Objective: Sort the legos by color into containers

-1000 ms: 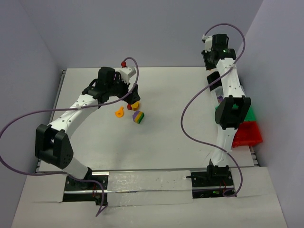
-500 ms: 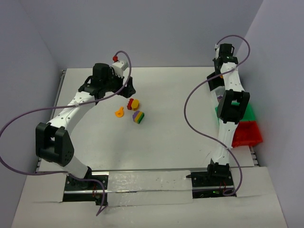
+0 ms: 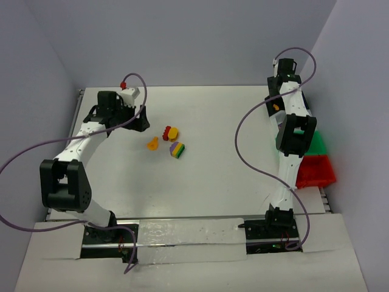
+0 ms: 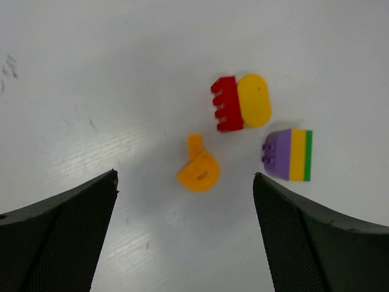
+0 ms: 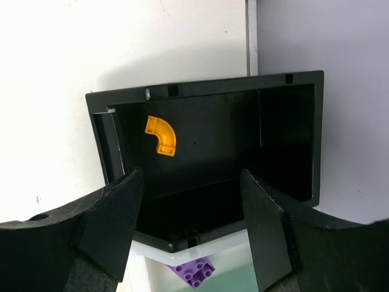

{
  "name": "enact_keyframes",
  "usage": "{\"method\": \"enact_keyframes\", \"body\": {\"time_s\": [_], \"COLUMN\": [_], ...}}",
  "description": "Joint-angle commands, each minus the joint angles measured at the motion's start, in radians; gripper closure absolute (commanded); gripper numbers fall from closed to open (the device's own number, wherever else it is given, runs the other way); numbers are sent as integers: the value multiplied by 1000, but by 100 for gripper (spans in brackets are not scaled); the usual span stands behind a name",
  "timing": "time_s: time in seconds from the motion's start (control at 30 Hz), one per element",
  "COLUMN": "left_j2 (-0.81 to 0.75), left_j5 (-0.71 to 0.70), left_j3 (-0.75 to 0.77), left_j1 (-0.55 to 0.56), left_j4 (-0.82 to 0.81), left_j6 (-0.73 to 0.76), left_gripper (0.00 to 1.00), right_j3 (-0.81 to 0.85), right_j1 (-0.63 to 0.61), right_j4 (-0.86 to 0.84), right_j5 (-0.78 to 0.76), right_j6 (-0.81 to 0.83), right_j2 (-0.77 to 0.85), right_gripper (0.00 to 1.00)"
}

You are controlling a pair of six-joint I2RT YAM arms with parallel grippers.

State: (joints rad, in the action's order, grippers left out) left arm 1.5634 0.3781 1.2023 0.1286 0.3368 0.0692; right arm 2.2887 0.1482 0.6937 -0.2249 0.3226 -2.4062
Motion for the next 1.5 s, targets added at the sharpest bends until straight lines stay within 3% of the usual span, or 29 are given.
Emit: {"method": "enact_keyframes", "body": {"time_s": [0.0, 0.23, 0.57, 0.8, 1.07, 1.47], "left_j2": [-69, -47, 130, 216, 317, 268], "left_j5": [44, 179, 240, 236, 99, 2], "left_j3": [-76, -189, -206, -153, -76, -140], "left_j1": [-38, -52, -31, 35, 92, 91], "left_j4": [4, 2, -205, -207, -173, -148], "left_j6": [137, 384, 418, 442, 399, 396], "left_gripper": [9, 8, 5, 5, 19, 33], "right_j3": [16, -64, -158, -146, -123, -108], "right_j1": [-7, -62, -139, -142, -142, -144], "right_j4": [-18, 65, 180, 223, 253, 267], "right_j5": [24, 198, 423, 468, 471, 494], "right_j6": [-22, -56, -148, -162, -158, -161], "right_j2": [59, 237, 383, 389, 406, 409], "right_gripper": [26, 0, 0, 0, 0, 0]}}
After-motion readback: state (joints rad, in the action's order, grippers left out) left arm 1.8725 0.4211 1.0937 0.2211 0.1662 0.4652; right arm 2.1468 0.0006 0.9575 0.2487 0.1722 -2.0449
